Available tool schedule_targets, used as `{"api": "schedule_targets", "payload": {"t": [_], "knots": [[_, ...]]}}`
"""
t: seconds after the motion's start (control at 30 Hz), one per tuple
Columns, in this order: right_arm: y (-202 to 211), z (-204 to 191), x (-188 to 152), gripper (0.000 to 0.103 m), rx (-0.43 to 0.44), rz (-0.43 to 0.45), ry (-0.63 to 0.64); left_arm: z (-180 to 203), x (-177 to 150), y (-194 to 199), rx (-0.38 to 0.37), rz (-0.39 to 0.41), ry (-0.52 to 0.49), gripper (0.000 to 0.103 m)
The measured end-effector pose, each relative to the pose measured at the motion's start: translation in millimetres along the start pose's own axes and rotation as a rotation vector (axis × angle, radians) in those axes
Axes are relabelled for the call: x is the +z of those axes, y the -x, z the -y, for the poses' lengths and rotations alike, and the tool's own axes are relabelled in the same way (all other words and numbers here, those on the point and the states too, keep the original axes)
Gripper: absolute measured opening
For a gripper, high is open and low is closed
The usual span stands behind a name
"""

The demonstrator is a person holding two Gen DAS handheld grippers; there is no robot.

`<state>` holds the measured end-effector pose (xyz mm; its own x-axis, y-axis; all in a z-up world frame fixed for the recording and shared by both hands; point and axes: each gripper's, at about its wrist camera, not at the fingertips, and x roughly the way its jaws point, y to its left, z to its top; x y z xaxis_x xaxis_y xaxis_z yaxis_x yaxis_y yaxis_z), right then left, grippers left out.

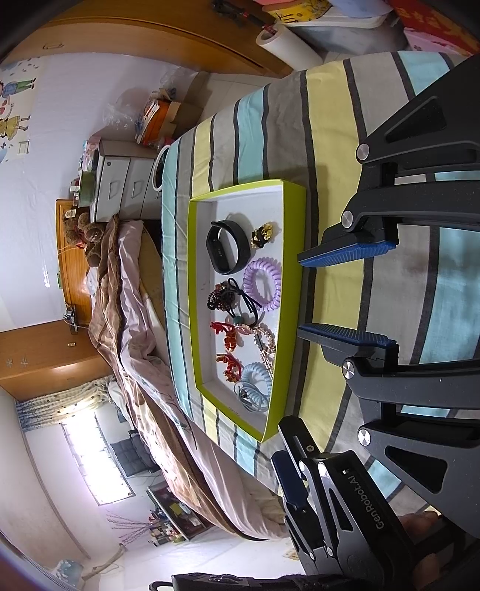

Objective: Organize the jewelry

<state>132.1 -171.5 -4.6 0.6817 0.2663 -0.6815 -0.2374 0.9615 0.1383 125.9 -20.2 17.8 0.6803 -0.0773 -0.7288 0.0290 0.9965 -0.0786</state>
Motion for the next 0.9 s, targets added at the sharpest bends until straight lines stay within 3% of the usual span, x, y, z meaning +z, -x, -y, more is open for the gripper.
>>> {"api": "schedule_targets", "payload": {"t": [0.9], "knots": [[0.9, 4.0, -2.6, 0.033, -0.004, 0.004, -0.006, 0.2, -2.7, -1.7, 0.002, -0.004, 0.005, 0.046]]}}
